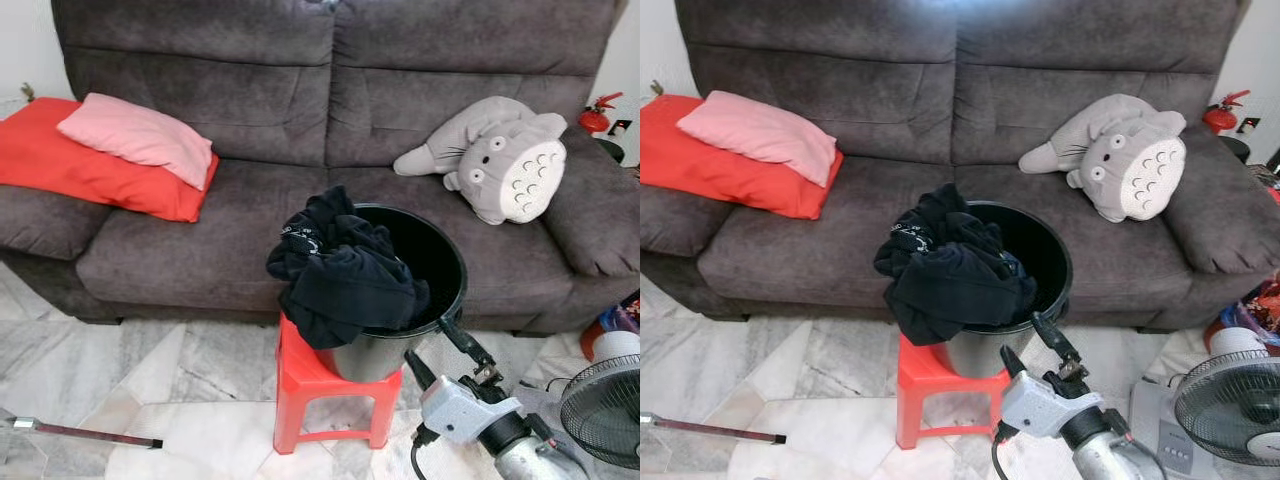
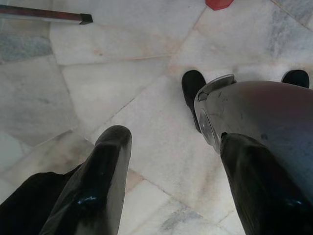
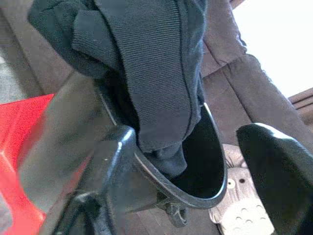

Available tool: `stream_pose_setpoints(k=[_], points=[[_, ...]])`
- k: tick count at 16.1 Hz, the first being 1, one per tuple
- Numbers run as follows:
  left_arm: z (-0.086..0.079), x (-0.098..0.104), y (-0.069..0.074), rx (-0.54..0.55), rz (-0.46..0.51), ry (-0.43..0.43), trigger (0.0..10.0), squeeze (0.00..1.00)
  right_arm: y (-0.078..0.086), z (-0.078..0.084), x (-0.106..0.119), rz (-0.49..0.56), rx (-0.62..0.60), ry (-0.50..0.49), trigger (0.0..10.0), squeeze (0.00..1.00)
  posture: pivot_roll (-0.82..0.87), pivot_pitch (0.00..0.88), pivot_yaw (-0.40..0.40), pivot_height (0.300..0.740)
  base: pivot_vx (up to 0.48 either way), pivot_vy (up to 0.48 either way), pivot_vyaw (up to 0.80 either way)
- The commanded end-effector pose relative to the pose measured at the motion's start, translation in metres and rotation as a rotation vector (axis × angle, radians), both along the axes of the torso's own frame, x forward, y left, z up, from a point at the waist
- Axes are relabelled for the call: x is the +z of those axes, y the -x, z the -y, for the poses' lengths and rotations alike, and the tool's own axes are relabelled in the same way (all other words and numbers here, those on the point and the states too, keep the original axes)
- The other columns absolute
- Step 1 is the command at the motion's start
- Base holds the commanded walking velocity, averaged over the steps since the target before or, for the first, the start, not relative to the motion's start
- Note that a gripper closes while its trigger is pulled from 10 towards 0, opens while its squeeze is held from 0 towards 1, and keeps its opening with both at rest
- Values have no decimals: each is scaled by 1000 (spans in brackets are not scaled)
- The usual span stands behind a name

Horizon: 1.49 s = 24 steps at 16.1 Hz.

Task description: Hang hanger

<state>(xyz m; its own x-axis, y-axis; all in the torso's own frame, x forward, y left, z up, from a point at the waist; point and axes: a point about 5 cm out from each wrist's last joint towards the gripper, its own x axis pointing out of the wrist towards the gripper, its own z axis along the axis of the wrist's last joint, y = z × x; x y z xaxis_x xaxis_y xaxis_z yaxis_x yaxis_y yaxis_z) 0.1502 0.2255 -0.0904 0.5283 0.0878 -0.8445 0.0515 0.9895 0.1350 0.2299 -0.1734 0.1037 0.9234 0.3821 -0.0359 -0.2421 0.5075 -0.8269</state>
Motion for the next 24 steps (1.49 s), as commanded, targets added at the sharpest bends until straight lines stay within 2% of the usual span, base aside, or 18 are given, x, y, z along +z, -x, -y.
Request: stream_pose_setpoints(k=[1,2,3,5,6,7,10,14,18,20,24], points=[[-1,-4,9,-13,-39,-11,10000,0,4,-2,-1,-26,34,26,10000,957,-117,131,-18,740,0,0,0],[0,-3,8,-13,-36,-5,10000,0,4,-1,-17,-129,112,117,10000,1000,-110,125,-19,740,0,0,0],[3,-3,5,-14,-32,0,10000,0,-1,1,-27,-188,157,161,10000,1000,-101,120,-16,740,0,0,0],[5,-3,4,-26,-32,0,10000,0,-11,0,-30,-223,197,234,10000,1000,-94,117,-13,740,0,0,0],[4,-3,4,-29,-33,-9,10000,0,-15,1,-31,-223,198,272,10000,812,-95,113,-9,740,0,0,0],[3,-3,5,-25,-34,-11,10000,0,-25,6,-28,-202,170,279,10000,0,-90,110,-10,740,0,0,0],[-3,-3,9,-11,-38,-15,10000,0,-42,6,-9,-95,149,231,10000,0,-86,105,-6,740,0,0,0],[-5,-3,10,-18,-39,-12,10000,0,-47,-1,-6,-31,187,233,10000,0,-82,110,-4,740,0,0,0],[-4,-3,10,-19,-43,-12,10000,0,-56,0,-7,4,175,282,10000,0,-83,116,-1,740,0,0,0],[-4,-4,11,-15,-46,-13,10000,0,-66,7,5,84,111,298,10000,0,-82,124,2,740,0,0,0],[-6,-4,13,-11,-50,-15,10000,0,-66,5,9,134,129,286,10000,0,-79,126,6,740,0,0,0]])
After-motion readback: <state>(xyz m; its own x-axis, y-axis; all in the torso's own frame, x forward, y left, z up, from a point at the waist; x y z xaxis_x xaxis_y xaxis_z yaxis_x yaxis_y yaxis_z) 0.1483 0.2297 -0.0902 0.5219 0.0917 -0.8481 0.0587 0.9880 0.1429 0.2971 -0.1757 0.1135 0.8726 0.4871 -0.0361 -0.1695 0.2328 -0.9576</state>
